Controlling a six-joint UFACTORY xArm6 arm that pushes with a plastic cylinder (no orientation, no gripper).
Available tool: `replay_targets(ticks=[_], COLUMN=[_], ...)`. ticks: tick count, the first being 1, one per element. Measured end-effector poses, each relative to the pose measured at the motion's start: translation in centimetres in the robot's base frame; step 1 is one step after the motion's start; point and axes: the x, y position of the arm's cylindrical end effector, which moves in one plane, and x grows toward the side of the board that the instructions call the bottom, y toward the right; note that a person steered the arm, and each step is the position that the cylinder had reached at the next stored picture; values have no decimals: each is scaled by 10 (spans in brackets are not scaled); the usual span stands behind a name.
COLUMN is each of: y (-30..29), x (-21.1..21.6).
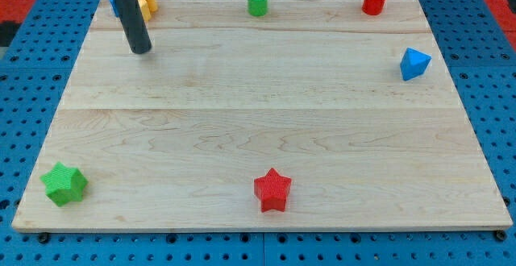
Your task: Point your arm to the green star
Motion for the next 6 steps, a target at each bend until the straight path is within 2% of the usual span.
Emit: replay_targets(ticks=[3, 4, 5, 6], y=[26, 20, -4, -55], x=[217, 268, 269, 269])
